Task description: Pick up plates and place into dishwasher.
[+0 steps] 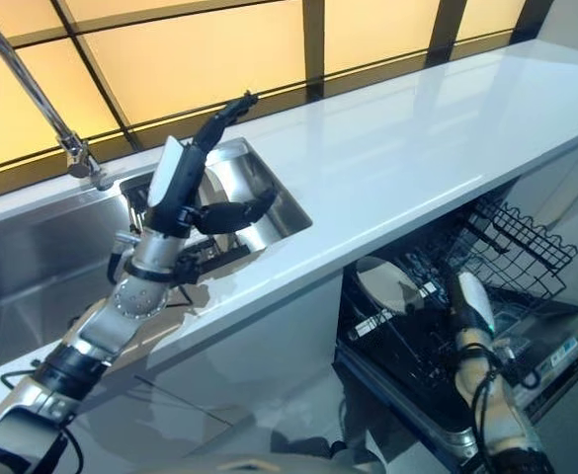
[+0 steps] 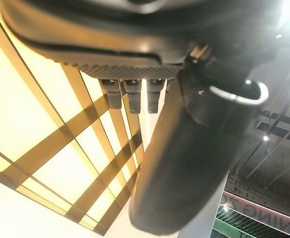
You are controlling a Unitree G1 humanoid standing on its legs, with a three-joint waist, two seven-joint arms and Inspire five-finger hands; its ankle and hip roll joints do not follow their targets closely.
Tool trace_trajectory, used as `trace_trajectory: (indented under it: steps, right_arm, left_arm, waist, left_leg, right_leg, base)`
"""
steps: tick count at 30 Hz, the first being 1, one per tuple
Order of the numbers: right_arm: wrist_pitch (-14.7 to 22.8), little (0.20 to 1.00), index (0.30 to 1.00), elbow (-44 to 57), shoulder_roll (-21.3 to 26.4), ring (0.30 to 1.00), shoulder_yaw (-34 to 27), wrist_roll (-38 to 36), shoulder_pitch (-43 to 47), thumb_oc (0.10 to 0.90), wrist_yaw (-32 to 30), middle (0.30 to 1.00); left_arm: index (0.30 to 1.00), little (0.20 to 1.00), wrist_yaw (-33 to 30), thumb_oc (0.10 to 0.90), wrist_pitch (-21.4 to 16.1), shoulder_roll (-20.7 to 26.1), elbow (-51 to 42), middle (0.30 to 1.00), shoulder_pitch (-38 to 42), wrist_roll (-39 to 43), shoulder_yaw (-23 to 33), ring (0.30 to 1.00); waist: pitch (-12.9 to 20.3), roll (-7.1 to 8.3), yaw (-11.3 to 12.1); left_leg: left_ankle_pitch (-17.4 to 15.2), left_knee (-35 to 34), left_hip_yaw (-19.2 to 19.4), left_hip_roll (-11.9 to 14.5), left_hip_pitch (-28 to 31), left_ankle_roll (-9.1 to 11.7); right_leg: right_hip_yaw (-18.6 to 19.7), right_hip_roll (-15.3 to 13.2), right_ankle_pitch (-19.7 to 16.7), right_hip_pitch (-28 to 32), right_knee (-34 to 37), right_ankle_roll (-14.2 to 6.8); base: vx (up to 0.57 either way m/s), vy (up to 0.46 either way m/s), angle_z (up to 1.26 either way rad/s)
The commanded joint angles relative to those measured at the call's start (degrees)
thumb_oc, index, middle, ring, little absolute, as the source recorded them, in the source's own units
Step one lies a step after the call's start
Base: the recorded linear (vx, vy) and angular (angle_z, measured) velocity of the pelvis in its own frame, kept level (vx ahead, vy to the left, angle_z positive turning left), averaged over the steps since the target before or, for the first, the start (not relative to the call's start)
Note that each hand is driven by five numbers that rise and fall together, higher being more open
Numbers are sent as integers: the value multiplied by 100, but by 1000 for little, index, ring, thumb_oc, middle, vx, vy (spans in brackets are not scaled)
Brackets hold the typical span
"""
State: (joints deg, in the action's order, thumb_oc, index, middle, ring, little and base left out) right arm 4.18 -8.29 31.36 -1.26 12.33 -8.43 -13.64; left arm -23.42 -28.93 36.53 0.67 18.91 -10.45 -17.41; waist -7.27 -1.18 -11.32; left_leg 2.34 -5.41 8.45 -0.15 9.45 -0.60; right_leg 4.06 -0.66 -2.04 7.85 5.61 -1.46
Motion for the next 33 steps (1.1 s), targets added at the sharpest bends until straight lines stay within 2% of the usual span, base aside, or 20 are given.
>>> trace_trajectory:
  steps: [1,3,4,5,10,15,17,24,30,33]
  right_arm:
    - [1122,900,900,885,243,900,-658,-444,351,800,54,900]
    - [1301,900,900,1137,185,900,-754,-789,255,800,268,900]
    - [1475,900,900,1562,49,900,-843,-1348,127,800,649,900]
    - [1531,900,900,1784,-67,900,-862,-1579,62,800,851,900]
    - [1963,900,900,2298,-333,900,-896,-2223,-177,800,1318,900]
    - [2295,900,900,2574,-347,900,-996,-2186,-133,800,1143,900]
    - [2289,900,900,2602,-310,900,-1022,-2114,-94,800,1113,900]
    - [2204,900,900,2480,-45,900,-1033,-2152,26,800,1065,900]
    - [2080,900,900,2461,110,900,-894,-1979,105,800,827,900]
    - [2019,900,900,2419,152,900,-865,-2016,154,800,795,900]
  left_arm:
    - [900,900,-430,800,-219,157,-51,900,429,-217,597,900]
    - [900,900,-486,800,-232,212,0,900,370,-252,692,900]
    - [900,900,-565,800,-205,274,70,900,312,-329,813,900]
    - [900,900,-611,800,-206,313,123,900,271,-371,894,900]
    - [900,900,-856,800,-199,468,223,900,72,-660,1104,900]
    - [900,900,-1180,800,40,756,293,900,-53,-1143,1233,900]
    - [900,900,-1198,800,64,902,450,900,-60,-1208,1267,900]
    - [900,900,-1462,800,577,1746,739,900,39,-1839,1342,900]
    - [900,900,-1662,800,648,2305,879,900,152,-1786,1463,900]
    - [900,900,-1613,800,710,2436,856,900,189,-1809,1479,900]
  waist:
    - [165,30,-128]
    - [157,18,-166]
    - [142,-2,-221]
    - [133,-18,-251]
    - [146,-79,-316]
    - [163,-163,-311]
    - [173,-199,-307]
    - [190,-283,-244]
    - [192,-323,-159]
    - [206,-337,-133]
  left_leg:
    - [-1024,41,105,-329,201,-394]
    - [-1027,41,135,-327,203,-394]
    - [-1030,41,171,-327,204,-396]
    - [-1030,41,197,-329,206,-396]
    - [-1036,41,264,-341,196,-389]
    - [-1030,41,302,-350,190,-369]
    - [-1018,41,319,-353,177,-363]
    - [-984,41,290,-372,161,-349]
    - [-955,41,219,-393,138,-346]
    - [-950,41,192,-401,132,-337]
  right_leg:
    - [204,585,348,58,-61,-24]
    - [224,586,343,50,-61,-31]
    - [256,589,340,39,-61,-41]
    - [273,590,339,33,-61,-45]
    - [304,585,352,4,-61,-69]
    - [293,571,360,-7,-61,-83]
    - [276,561,356,-20,-61,-90]
    - [175,528,362,-18,-61,-90]
    - [86,503,369,-11,-61,-77]
    - [53,498,373,-11,-61,-78]
  base:
    - [3,-4,-10]
    - [-1,-6,-10]
    - [-8,-6,-13]
    - [-9,-4,-14]
    - [-9,-2,-9]
    - [0,0,0]
    - [0,0,0]
    - [0,0,0]
    - [-1,-1,1]
    - [0,0,0]
